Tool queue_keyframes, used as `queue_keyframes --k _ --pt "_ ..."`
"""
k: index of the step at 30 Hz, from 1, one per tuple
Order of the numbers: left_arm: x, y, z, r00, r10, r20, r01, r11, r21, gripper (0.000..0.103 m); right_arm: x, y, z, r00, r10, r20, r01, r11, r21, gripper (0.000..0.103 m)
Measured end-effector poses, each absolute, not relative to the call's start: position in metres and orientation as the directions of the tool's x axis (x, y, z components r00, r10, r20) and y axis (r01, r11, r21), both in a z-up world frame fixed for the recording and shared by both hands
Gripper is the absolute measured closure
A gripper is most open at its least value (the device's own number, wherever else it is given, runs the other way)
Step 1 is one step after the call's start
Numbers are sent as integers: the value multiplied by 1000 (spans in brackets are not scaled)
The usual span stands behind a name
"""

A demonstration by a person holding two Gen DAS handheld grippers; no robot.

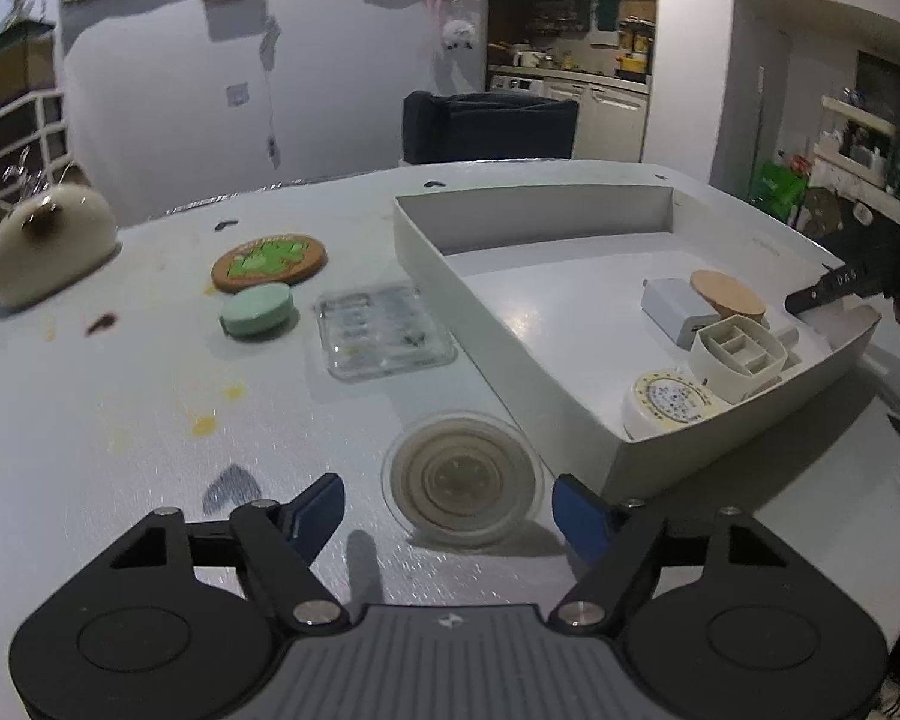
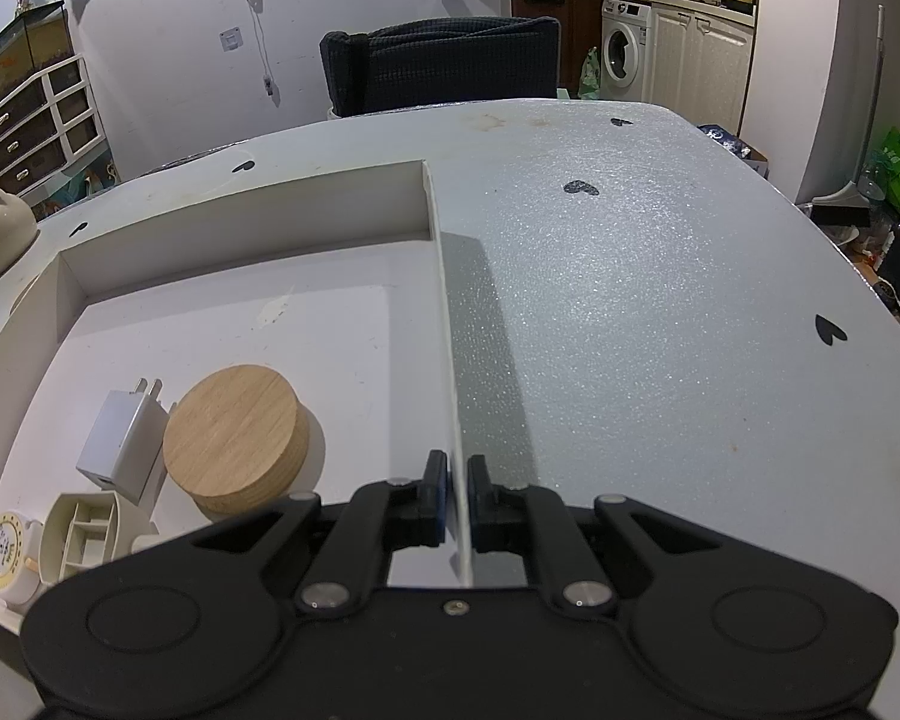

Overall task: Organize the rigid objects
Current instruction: 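Move the left tool to the clear round lid and grasp it, then carry the clear round lid into the tray and open the left tool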

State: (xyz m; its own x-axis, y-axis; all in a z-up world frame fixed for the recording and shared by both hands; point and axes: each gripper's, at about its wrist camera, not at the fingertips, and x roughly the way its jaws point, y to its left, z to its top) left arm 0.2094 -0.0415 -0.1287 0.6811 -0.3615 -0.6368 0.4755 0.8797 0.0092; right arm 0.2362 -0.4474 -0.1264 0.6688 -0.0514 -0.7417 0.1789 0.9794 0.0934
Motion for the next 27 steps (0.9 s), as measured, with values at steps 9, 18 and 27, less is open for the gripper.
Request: queue_keyframes --k 9,18,27 --pt "215 -41 -126 684 -375 -625 492 871 16 47 236 -447 -126 669 -51 -741 179 979 94 96" --pt "224 -24 -110 705 -372 -604 403 911 -91 50 236 -447 -126 670 -50 -740 179 979 95 96" --pt "233 -46 -67 725 -451 -520 451 882 -136 50 236 -447 -125 672 -50 -739 180 979 98 96"
